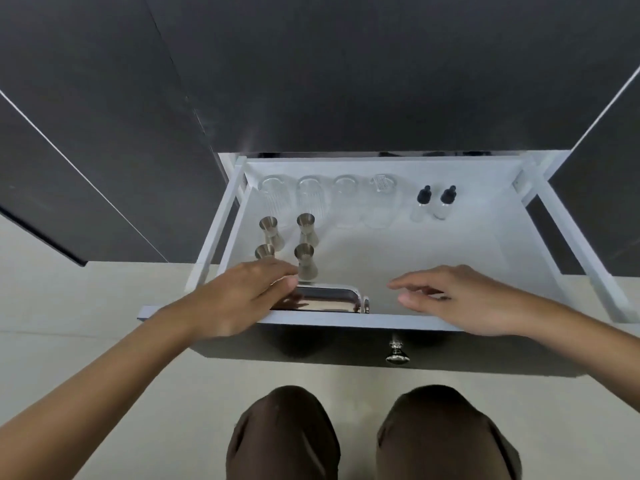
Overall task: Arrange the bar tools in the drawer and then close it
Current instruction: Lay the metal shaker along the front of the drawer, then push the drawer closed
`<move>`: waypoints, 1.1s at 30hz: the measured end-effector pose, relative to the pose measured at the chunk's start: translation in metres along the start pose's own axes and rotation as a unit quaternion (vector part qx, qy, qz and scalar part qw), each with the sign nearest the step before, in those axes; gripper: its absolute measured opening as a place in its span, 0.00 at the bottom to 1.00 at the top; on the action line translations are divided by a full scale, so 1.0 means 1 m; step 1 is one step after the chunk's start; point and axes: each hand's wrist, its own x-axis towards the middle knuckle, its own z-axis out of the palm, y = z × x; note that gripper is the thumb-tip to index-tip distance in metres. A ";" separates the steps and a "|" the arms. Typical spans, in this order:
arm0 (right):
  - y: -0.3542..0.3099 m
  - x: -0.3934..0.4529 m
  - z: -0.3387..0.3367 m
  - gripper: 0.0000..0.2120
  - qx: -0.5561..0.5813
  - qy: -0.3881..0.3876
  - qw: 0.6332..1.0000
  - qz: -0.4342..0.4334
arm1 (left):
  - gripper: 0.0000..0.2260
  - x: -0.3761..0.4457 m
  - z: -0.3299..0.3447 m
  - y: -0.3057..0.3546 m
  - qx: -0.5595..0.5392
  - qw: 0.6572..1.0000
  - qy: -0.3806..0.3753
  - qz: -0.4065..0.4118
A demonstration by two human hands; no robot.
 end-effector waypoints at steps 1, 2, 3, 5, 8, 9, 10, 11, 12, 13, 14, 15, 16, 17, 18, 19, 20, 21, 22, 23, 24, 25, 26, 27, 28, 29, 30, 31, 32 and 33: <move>0.004 -0.010 0.004 0.23 -0.007 0.022 1.000 0.004 | 0.24 -0.006 0.006 0.003 0.001 1.000 0.004 0.003; 0.007 -0.019 0.008 0.28 -0.025 0.049 0.998 0.003 | 0.26 -0.009 0.012 0.004 0.014 1.000 0.017 0.005; 0.009 -0.026 0.012 0.31 -0.053 0.073 0.996 0.001 | 0.28 -0.011 0.017 0.004 0.036 0.999 0.040 0.009; 0.012 -0.035 0.019 0.33 -0.110 0.120 0.987 -0.001 | 0.31 -0.010 0.023 0.000 0.088 0.992 0.089 0.021; 0.013 -0.035 0.027 0.33 -0.170 0.183 0.968 -0.013 | 0.33 -0.007 0.026 0.001 0.122 0.985 0.120 0.031; 0.014 -0.033 0.028 0.34 -0.181 0.201 0.962 -0.020 | 0.34 -0.006 0.026 0.003 0.125 0.984 0.123 0.034; 0.014 -0.031 0.029 0.35 -0.192 0.216 0.957 -0.028 | 0.35 -0.004 0.026 0.004 0.127 0.983 0.126 0.036; 0.015 -0.029 0.029 0.34 -0.203 0.228 0.952 -0.034 | 0.37 -0.003 0.026 0.005 0.129 0.982 0.130 0.039; 0.017 -0.027 0.029 0.34 -0.211 0.236 0.948 -0.037 | 0.38 -0.001 0.026 0.004 0.130 0.981 0.135 0.041; 0.017 -0.025 0.027 0.34 -0.217 0.241 0.945 -0.038 | 0.38 0.001 0.025 0.004 0.131 0.980 0.142 0.042; 0.018 -0.022 0.026 0.34 -0.222 0.245 0.943 -0.039 | 0.38 0.004 0.024 0.002 0.131 0.979 0.149 0.042; 0.018 -0.019 0.024 0.33 -0.226 0.245 0.942 -0.039 | 0.37 0.007 0.024 0.001 0.132 0.978 0.155 0.043; 0.019 -0.016 0.023 0.33 -0.231 0.245 0.941 -0.037 | 0.37 0.011 0.023 0.000 0.134 0.977 0.160 0.043; 0.020 -0.011 0.020 0.33 -0.236 0.245 0.940 -0.035 | 0.37 0.016 0.021 -0.001 0.136 0.976 0.163 0.042; 0.021 -0.007 0.017 0.33 -0.242 0.249 0.937 -0.033 | 0.37 0.020 0.020 -0.002 0.139 0.975 0.167 0.041; 0.022 -0.002 0.014 0.32 -0.246 0.255 0.935 -0.031 | 0.37 0.025 0.017 -0.003 0.141 0.974 0.171 0.039; 0.024 0.003 0.011 0.32 -0.251 0.261 0.932 -0.029 | 0.37 0.030 0.015 -0.003 0.142 0.973 0.176 0.037; 0.025 0.008 0.008 0.31 -0.256 0.266 0.929 -0.027 | 0.36 0.036 0.012 -0.004 0.142 0.973 0.180 0.034; 0.027 0.013 0.004 0.31 -0.265 0.268 0.926 -0.027 | 0.35 0.041 0.009 -0.005 0.145 0.972 0.182 0.031; 0.028 0.018 0.000 0.32 -0.277 0.265 0.923 -0.027 | 0.34 0.047 0.007 -0.006 0.149 0.971 0.185 0.029; 0.029 0.023 -0.005 0.33 -0.290 0.259 0.921 -0.028 | 0.32 0.054 0.004 -0.007 0.154 0.970 0.186 0.027; 0.030 0.027 -0.010 0.34 -0.303 0.254 0.918 -0.031 | 0.31 0.060 0.001 -0.008 0.158 0.969 0.188 0.025; 0.032 0.032 -0.014 0.35 -0.314 0.251 0.915 -0.035 | 0.30 0.065 -0.002 -0.009 0.161 0.968 0.190 0.024; 0.034 0.037 -0.019 0.36 -0.324 0.247 0.912 -0.041 | 0.30 0.071 -0.005 -0.010 0.166 0.967 0.191 0.025; 0.035 0.042 -0.023 0.39 -0.332 0.243 0.910 -0.049 | 0.31 0.076 -0.008 -0.010 0.170 0.966 0.192 0.030; 0.037 0.046 -0.028 0.41 -0.339 0.239 0.908 -0.058 | 0.33 0.081 -0.012 -0.010 0.173 0.965 0.192 0.038; 0.039 0.051 -0.033 0.43 -0.346 0.236 0.905 -0.065 | 0.34 0.086 -0.015 -0.010 0.178 0.964 0.192 0.048; 0.039 0.056 -0.037 0.45 -0.354 0.235 0.903 -0.069 | 0.36 0.091 -0.019 -0.011 0.189 0.962 0.190 0.059; 0.040 0.061 -0.041 0.45 -0.358 0.237 0.900 -0.069 | 0.38 0.096 -0.023 -0.012 0.205 0.958 0.187 0.069; 0.041 0.065 -0.044 0.46 -0.361 0.240 0.899 -0.066 | 0.39 0.101 -0.025 -0.013 0.223 0.954 0.185 0.076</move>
